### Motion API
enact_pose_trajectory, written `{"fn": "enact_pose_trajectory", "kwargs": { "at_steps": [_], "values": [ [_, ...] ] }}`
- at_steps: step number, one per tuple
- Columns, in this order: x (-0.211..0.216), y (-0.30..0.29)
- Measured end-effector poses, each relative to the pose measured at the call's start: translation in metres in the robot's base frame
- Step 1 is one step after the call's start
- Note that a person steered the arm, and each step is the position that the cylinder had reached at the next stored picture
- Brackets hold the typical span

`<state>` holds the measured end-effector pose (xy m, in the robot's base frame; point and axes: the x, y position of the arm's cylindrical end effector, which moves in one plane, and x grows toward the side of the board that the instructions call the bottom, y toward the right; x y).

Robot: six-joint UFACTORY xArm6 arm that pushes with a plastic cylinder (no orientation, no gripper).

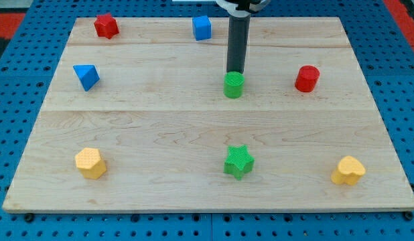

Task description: Push the green star to the green circle

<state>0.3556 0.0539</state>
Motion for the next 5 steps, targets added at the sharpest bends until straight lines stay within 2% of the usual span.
{"fn": "enact_pose_trajectory", "kwargs": {
  "at_steps": [1,3,5],
  "values": [
    [0.006,0.018],
    [0.036,-0.014],
    [0.038,-0.004]
  ]
}}
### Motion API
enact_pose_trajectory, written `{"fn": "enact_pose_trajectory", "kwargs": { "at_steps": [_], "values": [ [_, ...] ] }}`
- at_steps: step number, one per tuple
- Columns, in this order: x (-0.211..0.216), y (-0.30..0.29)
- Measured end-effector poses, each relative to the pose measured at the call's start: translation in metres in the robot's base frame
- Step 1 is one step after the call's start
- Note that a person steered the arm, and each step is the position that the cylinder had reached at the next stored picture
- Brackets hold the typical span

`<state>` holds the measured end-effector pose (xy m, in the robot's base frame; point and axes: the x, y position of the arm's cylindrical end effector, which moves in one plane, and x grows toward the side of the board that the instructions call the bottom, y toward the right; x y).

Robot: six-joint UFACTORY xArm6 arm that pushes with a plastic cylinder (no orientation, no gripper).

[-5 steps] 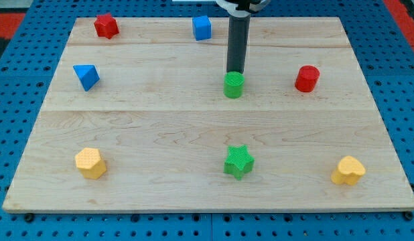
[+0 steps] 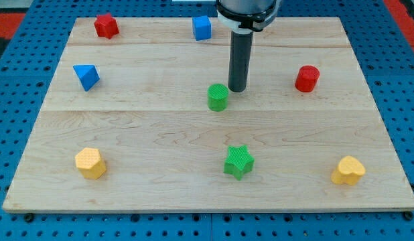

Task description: Push the green star to the green circle

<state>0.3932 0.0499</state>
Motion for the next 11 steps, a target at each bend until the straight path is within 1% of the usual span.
{"fn": "enact_pose_trajectory", "kwargs": {
  "at_steps": [1,3,4,5,6,7,8,9,10,11],
  "values": [
    [0.000,0.001],
    [0.068,0.094],
    [0.104,0.074],
    [0.144,0.035],
    [0.190,0.011],
    [0.192,-0.030],
    [0.181,-0.082],
    [0.148,-0.046],
    [0.133,-0.075],
    [0.127,-0.107]
  ]
}}
